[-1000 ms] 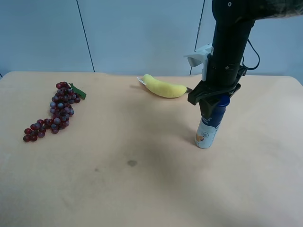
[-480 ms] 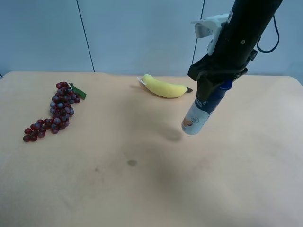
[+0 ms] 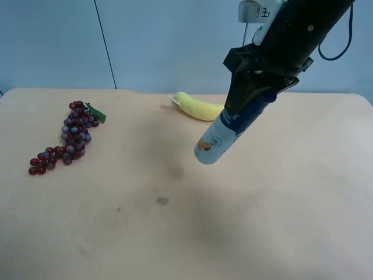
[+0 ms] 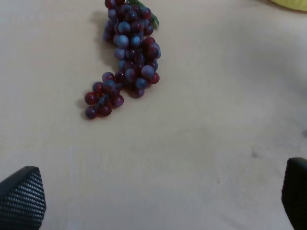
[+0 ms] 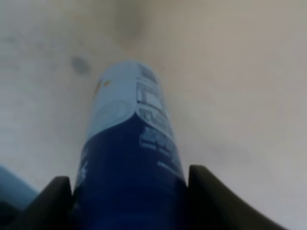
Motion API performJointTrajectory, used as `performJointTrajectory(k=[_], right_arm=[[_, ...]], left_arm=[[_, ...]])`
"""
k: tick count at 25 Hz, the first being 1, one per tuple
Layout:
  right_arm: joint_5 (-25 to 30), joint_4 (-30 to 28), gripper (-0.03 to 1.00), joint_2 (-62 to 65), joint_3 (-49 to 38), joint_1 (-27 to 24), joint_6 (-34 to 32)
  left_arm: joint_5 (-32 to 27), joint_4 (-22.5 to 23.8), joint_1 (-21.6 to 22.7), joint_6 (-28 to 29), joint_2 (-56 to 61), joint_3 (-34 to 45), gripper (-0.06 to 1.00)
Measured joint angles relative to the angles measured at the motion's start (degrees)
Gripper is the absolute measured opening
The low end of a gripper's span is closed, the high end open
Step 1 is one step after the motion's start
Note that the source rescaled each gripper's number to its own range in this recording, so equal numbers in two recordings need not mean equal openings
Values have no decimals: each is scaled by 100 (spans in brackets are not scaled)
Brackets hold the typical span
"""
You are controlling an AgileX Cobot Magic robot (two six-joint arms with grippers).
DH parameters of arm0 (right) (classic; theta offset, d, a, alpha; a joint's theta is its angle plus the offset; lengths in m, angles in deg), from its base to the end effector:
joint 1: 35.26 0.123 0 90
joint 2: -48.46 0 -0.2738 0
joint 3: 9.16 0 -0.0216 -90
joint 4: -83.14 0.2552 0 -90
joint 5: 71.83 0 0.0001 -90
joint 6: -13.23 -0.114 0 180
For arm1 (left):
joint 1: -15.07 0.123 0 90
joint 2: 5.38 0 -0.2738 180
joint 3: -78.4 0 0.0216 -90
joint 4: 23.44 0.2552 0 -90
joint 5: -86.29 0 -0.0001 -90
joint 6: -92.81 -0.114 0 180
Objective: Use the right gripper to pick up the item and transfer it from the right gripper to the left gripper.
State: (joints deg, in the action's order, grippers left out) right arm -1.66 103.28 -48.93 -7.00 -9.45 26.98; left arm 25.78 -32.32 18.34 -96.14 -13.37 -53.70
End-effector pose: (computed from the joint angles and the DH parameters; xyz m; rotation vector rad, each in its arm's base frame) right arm 0.2725 0.1728 0.2890 -0.8682 2.7442 0.5386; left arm 0.0303 -0.0136 0.2723 0.1076 2.0194 -0.0501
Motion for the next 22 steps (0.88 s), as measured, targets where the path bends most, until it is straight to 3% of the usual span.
performJointTrajectory(k=[9,16,22], right_arm=[[-35,1132,0,0,0,0,610],[-106,1583,0,0,0,136,898],[-279,1618,0,0,0,603,913]], left_arm=[[-6,-97,0,-112,-21,0,100],[-569,-1008,0,-1274,-1087,-551,100],[-734,-1081,-777,-1660,-1942,-1166,100]])
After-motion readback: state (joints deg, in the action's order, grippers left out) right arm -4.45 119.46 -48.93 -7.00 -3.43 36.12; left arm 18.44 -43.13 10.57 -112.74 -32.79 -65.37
